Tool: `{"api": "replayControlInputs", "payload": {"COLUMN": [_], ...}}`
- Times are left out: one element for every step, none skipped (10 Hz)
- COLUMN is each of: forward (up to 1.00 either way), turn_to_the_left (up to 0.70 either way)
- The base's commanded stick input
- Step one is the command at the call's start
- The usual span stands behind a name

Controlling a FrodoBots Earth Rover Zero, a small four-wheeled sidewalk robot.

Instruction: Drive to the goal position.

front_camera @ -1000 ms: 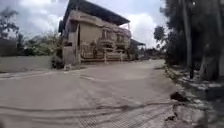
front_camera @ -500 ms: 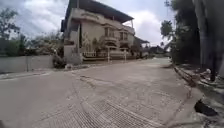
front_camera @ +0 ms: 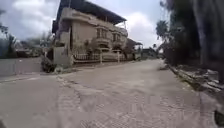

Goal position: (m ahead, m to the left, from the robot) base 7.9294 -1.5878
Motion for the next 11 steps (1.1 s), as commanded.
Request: {"api": "replayControlInputs", "payload": {"forward": [1.00,1.00,1.00,1.00,1.00,1.00,1.00,1.00,1.00,1.00,1.00], "turn_to_the_left": [-0.21,-0.03,0.00,0.00,0.00,0.00,0.00,0.00,0.00,0.00,0.00]}}
